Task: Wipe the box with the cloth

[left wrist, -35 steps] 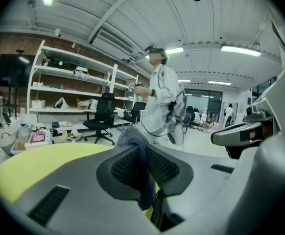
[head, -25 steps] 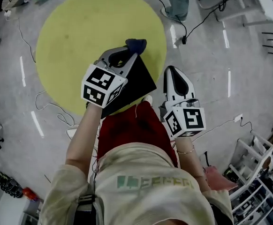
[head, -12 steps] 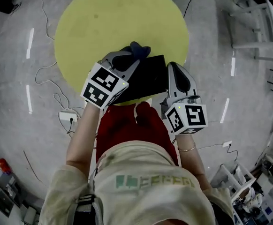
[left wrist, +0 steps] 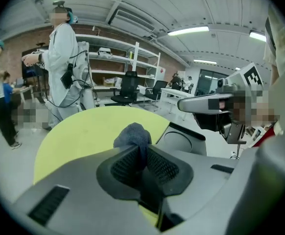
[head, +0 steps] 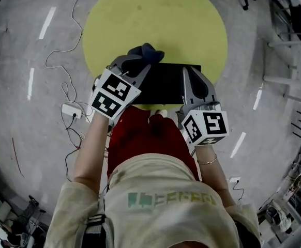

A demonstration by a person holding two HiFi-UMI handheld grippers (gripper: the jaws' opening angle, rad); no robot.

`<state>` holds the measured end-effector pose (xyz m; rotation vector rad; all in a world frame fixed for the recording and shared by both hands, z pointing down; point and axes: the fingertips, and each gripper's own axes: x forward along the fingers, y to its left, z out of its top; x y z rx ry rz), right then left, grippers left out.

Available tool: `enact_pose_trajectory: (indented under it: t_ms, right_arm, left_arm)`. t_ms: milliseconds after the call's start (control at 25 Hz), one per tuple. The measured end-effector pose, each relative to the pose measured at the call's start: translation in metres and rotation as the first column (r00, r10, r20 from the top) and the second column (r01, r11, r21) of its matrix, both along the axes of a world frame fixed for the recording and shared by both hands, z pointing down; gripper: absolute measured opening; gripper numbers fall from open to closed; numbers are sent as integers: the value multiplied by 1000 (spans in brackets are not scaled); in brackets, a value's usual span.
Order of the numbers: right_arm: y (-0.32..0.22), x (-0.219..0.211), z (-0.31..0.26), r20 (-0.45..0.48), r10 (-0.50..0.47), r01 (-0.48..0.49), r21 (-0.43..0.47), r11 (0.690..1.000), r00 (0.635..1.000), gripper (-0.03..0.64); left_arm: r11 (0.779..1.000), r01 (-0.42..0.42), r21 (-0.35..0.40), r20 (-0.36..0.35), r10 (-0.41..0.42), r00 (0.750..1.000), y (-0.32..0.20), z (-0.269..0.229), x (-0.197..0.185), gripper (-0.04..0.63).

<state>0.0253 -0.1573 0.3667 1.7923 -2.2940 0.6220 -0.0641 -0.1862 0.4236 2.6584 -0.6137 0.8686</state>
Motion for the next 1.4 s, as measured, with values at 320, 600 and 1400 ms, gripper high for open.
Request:
enact_pose_trajectory:
  t_ms: [320,600,1400]
  right_arm:
    - [-4,-40,-5,2,-104,104,16,994,995,38]
    - [-7,-56,-8,-15,-163,163,7,987,987,38]
    - [54,-75,9,-25,-286,286,-22,958,958,38]
  left_arm:
    - [946,323,13,-101,-320,942,-19,-17,-72,60]
    - [877,478,-57,-143,-481,865,-26,-5,-99,60]
    - [847,498,-188,-197,-529,825,85,22,-93,60]
